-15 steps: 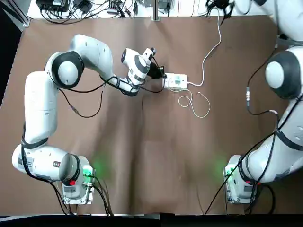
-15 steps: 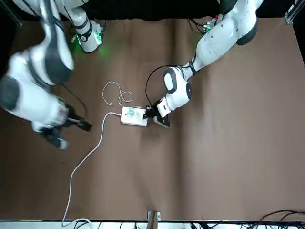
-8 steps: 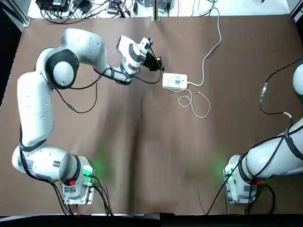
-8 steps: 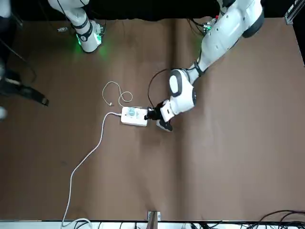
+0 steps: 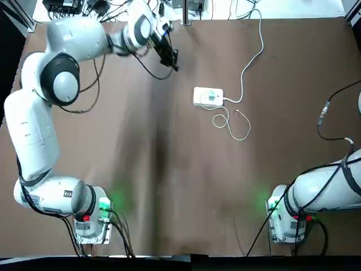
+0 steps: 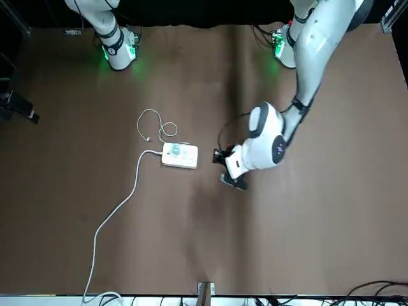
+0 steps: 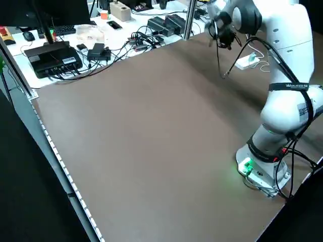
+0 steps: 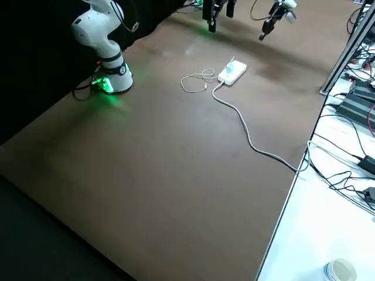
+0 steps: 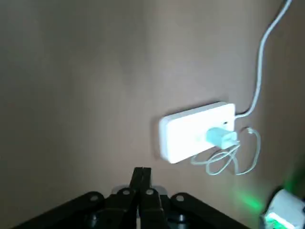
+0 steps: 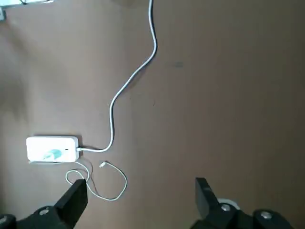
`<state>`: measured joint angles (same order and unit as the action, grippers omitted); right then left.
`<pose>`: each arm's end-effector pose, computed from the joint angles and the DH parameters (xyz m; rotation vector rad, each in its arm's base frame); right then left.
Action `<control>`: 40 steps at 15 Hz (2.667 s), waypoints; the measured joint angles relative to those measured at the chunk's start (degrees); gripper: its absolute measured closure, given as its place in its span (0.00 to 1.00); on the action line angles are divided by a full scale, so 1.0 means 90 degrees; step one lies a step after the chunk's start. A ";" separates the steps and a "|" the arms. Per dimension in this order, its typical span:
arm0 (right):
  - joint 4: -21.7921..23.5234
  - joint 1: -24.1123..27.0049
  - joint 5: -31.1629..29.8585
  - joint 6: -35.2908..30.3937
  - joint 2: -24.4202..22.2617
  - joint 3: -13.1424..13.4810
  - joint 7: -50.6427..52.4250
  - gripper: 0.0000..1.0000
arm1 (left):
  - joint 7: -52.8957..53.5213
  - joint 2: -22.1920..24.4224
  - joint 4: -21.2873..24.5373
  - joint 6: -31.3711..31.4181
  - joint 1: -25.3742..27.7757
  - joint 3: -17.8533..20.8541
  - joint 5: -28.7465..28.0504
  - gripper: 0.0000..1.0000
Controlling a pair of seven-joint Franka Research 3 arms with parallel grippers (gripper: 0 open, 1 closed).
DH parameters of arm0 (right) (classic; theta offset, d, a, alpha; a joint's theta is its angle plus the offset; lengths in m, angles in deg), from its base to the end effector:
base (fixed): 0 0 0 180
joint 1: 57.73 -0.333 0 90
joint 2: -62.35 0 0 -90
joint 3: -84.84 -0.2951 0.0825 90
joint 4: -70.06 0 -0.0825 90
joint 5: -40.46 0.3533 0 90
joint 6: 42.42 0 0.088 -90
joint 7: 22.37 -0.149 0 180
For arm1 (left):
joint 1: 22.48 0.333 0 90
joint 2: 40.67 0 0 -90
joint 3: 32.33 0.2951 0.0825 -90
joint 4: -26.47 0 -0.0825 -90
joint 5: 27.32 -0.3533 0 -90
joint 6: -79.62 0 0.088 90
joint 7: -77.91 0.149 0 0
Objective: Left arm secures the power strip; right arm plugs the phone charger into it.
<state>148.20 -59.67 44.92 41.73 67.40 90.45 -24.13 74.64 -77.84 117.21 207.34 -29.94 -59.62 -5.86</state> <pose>0.5393 -0.0199 0.5966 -3.0702 0.1317 -0.0281 0.5589 -0.3701 0.2672 2.5560 -0.2923 -0.1926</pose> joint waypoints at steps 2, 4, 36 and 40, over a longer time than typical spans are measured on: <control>0.0044 -0.0006 0.0000 0.0030 -0.0018 -0.0016 0.0205 0.00 | -0.0029 0.0342 -0.0230 -0.0674 0.0109 0.0273 -0.0400 0.99; 0.0103 -0.0029 -0.0001 0.0082 -0.0032 -0.0056 0.0257 0.00 | -0.0045 0.0698 -0.0293 -0.1028 0.0323 0.0344 -0.0928 0.99; 0.1309 -0.0160 -0.0387 0.0974 -0.0706 -0.0296 -0.0234 0.00 | -0.0350 0.3953 -0.0273 -0.3565 0.2855 0.0408 -0.2729 0.00; 0.1311 -0.0160 -0.0388 0.0974 -0.0706 -0.0301 -0.0234 0.00 | -0.0359 0.4136 -0.0275 -0.3707 0.1904 0.1461 -0.2535 0.00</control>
<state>159.99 -61.11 41.43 50.50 61.05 87.74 -26.23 71.41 -40.62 114.73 173.98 -12.80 -46.46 -28.67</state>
